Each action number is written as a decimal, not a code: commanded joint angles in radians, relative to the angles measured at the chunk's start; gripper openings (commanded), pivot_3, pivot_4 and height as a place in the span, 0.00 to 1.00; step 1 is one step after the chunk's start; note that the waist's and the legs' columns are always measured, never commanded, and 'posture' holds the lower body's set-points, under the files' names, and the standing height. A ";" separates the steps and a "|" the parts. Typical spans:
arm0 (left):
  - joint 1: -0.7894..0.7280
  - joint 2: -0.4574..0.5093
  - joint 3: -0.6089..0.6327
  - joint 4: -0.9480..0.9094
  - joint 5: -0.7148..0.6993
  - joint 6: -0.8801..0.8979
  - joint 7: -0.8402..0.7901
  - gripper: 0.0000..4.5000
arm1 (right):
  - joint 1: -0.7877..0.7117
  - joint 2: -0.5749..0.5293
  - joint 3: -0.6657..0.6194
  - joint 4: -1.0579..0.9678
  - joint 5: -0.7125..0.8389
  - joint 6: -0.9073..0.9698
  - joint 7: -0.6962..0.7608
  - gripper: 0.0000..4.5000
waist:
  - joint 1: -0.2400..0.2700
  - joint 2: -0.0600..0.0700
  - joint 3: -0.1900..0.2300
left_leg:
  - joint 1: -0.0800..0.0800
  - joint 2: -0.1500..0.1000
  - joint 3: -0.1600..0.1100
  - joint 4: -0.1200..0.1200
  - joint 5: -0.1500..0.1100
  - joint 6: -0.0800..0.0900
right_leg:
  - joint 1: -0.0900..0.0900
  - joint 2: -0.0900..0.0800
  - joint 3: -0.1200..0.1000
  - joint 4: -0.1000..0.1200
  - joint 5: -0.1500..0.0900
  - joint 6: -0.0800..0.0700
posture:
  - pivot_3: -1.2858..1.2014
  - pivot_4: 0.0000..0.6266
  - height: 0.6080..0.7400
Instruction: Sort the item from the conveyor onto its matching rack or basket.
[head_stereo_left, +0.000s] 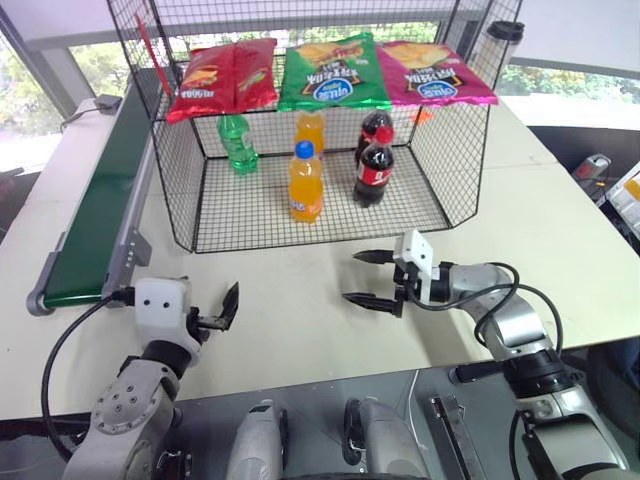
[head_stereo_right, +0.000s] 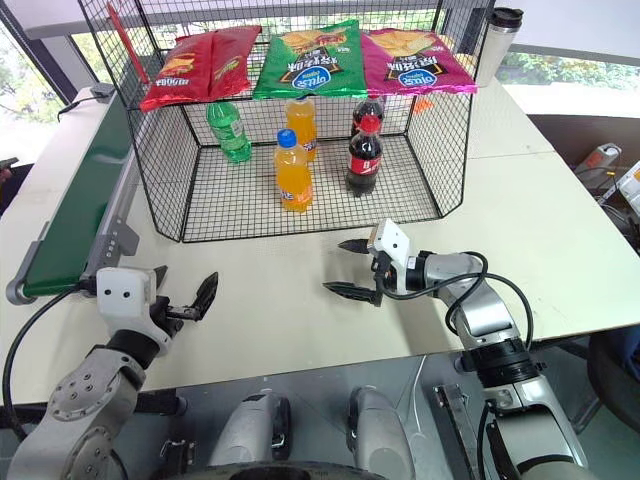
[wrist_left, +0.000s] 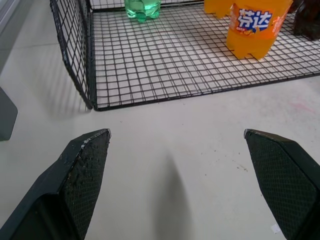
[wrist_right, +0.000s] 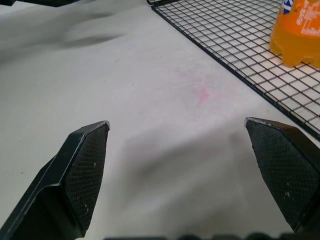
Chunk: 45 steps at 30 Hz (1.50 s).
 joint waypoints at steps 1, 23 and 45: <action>-0.012 0.001 -0.010 -0.016 -0.003 -0.028 -0.007 0.99 | -0.004 0.002 -0.019 -0.031 0.009 -0.007 -0.010 1.00 | 0.000 0.000 0.000 | 0.000 0.000 0.000 0.000 0.000 0.000 | 0.000 0.000 0.000 0.000 0.000 0.000 | 0.52 0.24 1.00; -0.038 0.003 -0.017 -0.010 0.014 -0.021 0.001 0.99 | -0.017 0.017 -0.012 -0.049 0.018 0.007 -0.022 1.00 | 0.001 0.000 0.000 | 0.000 0.000 0.000 0.000 0.000 0.000 | 0.000 0.000 0.000 0.000 0.000 0.000 | 0.52 0.24 1.00; -0.053 0.008 0.001 -0.001 0.008 -0.017 -0.001 0.99 | -0.029 0.064 -0.030 -0.197 0.143 0.005 0.026 1.00 | 0.001 0.000 0.000 | 0.000 0.000 0.000 0.000 0.000 0.000 | 0.000 0.000 0.000 0.000 0.000 0.000 | 0.52 0.24 1.00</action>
